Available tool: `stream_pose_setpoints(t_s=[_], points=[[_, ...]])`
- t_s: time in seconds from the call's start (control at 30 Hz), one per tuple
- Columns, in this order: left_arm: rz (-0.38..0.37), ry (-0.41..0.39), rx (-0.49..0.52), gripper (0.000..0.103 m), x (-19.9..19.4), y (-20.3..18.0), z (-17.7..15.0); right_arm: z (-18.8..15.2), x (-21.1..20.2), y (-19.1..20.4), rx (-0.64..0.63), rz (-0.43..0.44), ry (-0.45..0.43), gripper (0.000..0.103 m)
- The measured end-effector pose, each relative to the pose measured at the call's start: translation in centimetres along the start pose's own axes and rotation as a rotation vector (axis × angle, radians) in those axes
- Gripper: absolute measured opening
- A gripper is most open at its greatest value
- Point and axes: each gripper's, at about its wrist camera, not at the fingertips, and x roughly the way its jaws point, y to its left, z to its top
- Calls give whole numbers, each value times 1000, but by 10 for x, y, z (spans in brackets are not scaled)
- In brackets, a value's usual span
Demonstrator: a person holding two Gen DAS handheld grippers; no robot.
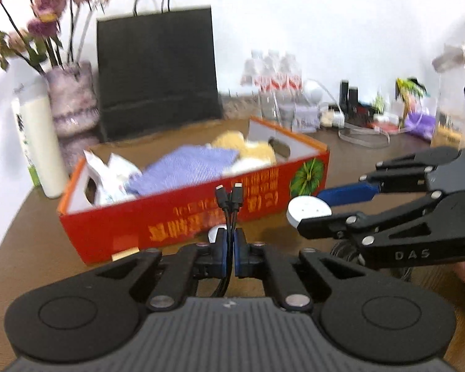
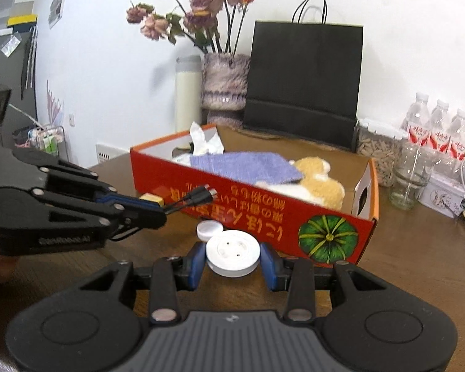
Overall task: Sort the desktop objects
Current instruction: 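Carry the charger puck over the box and open the right tool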
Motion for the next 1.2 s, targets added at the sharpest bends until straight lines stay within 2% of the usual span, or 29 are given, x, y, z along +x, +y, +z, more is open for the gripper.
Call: stream_pose_setpoints(t_s=[0.2, 0.4, 0.53, 0.7, 0.87, 1.1, 1.2], points=[[55, -142, -55, 3, -29, 8, 30, 19, -16, -3, 18, -8, -84, 37], [102, -272, -95, 3, -44, 13, 64, 51, -25, -13, 24, -33, -190, 37], [116, -359, -135, 3, -47, 21, 88, 73, -20, -23, 47, -46, -245, 37], [133, -420, -183, 3, -29, 32, 110, 91, 4, -38, 88, -80, -278, 37], [138, -381, -243, 3, 17, 55, 112, 91, 48, -54, 98, -104, -223, 37], [99, -216, -330, 3, 95, 99, 103, 83, 113, -75, 83, -116, -115, 37], [104, -135, -322, 3, 119, 103, 94, 81, 128, -79, 78, -113, -87, 37]])
